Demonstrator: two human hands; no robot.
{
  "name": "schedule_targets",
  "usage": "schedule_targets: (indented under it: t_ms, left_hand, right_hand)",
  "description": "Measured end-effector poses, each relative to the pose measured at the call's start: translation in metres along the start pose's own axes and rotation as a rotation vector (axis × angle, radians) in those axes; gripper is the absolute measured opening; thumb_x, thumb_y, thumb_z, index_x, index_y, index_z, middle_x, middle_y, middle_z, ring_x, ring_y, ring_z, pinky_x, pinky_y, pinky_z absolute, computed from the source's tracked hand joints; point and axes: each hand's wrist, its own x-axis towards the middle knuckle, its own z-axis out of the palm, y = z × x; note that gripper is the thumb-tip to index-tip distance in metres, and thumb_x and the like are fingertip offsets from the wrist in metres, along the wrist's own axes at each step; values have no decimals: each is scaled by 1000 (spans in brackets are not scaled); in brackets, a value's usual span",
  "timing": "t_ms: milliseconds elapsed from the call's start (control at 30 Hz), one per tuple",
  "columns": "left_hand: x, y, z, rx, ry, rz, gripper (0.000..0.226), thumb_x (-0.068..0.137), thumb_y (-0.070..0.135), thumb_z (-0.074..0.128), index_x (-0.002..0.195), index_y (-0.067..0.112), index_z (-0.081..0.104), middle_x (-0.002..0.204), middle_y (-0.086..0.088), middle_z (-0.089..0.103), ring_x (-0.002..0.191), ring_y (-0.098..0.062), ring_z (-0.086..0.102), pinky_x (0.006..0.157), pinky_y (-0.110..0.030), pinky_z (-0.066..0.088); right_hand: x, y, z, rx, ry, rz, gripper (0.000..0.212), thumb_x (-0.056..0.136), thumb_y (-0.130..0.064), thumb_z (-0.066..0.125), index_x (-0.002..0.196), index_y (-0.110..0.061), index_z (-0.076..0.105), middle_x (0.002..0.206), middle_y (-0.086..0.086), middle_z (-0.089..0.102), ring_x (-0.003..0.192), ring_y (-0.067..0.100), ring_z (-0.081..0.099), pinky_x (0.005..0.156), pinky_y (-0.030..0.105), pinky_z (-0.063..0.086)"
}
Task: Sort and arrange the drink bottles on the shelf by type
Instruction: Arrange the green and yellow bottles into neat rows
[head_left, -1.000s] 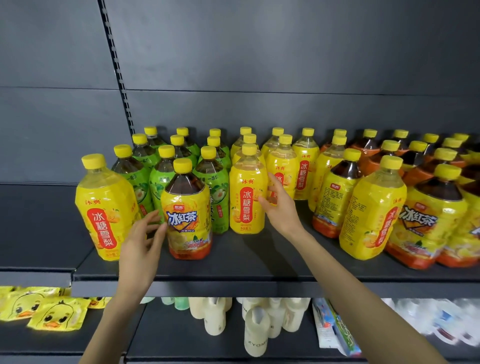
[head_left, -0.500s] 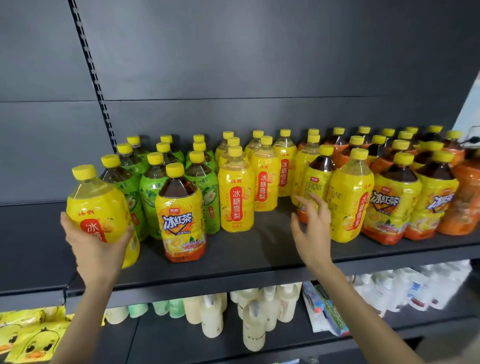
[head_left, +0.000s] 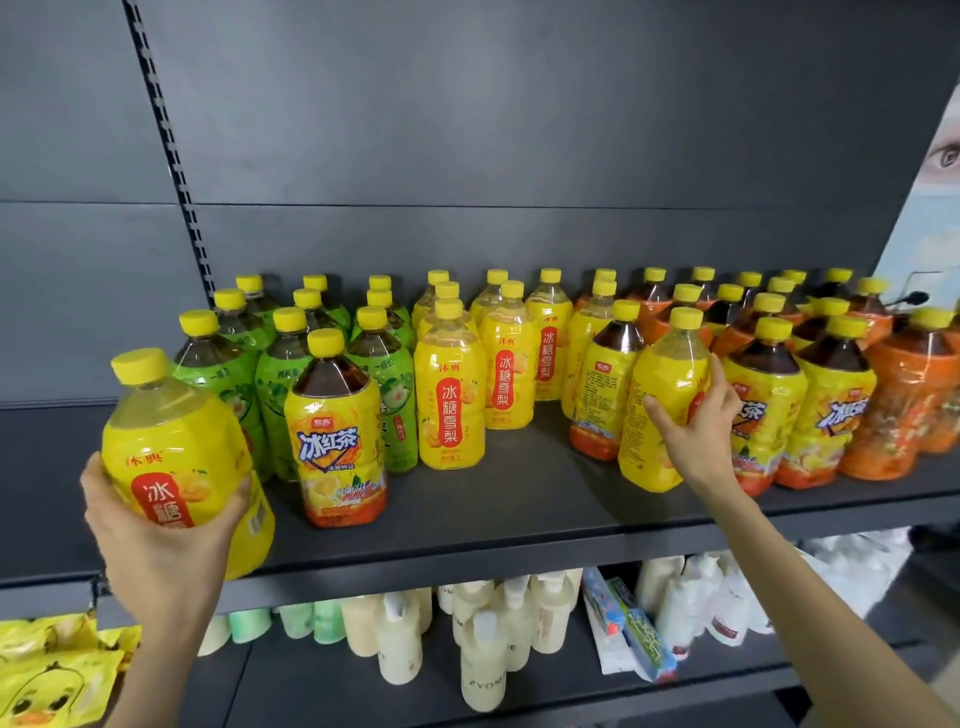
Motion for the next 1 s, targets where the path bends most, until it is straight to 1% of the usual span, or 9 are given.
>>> schedule_targets:
  t_ms: [100,200,267,400,600,733,800,867,1000]
  left_hand:
    - [-13,9,-3,-44,8,10,104,54,59,73,140,27,25,136,-11,43,124,-32,45,99,-52,39]
    - [-26,22,-1,-52,-27,13,106,58,46,86,142,28,24,139,-9,43,126,-31,44,103,-52,38]
    - [-35,32,1,-54,-42,29,106,57,49,84,142,29,23,139,-8,43,126,-30,45,102,-54,40]
    - [-49,50,6,-103,-69,43,110,52,63,73,144,33,20,141,-4,42,127,-27,45,101,-55,41]
    - [-66,92,17,-176,-152,152,111,51,59,73,145,33,21,142,1,41,129,-19,43,103,-49,41]
    - [-77,113,39,-259,-234,131,109,50,60,73,143,40,22,145,7,38,131,-12,40,105,-43,40]
    - [-81,118,51,-298,-271,125,108,51,59,75,144,39,24,144,7,39,131,-12,42,105,-44,41]
    - [-86,122,61,-324,-291,110,109,52,58,76,145,38,23,143,8,41,130,-12,42,104,-47,42]
    - [-96,127,74,-348,-338,99,108,52,56,77,144,40,23,142,10,41,130,-10,42,104,-45,41]
  right_hand:
    - [4,5,2,-12,26,0,96,81,-33,73,150,-19,9,148,18,16,135,37,26,110,45,27]
    - [9,10,2,-19,59,16,101,76,-37,76,150,-16,11,146,17,21,134,36,28,110,47,31]
    - [9,13,1,-9,70,-3,103,74,-39,78,150,-15,12,145,17,23,134,35,29,110,48,32]
    - [7,18,-2,12,61,-61,103,74,-41,77,150,-16,13,142,17,25,133,32,30,109,42,30]
    - [1,24,-11,139,6,-61,92,76,-42,73,149,-19,21,142,9,28,131,22,36,108,34,34]
    - [-1,30,-17,152,-17,-59,87,74,-53,70,145,-18,33,137,5,37,124,18,45,105,44,42]
    - [-2,32,-19,137,-58,-53,92,70,-67,67,144,-22,35,131,0,39,122,19,46,103,44,43]
    - [-4,36,-19,104,-88,-61,97,66,-72,63,146,-27,31,126,-6,36,123,18,43,105,43,41]
    - [-12,38,-22,136,-83,-84,92,71,-53,71,148,-28,27,127,-3,34,123,9,38,107,35,35]
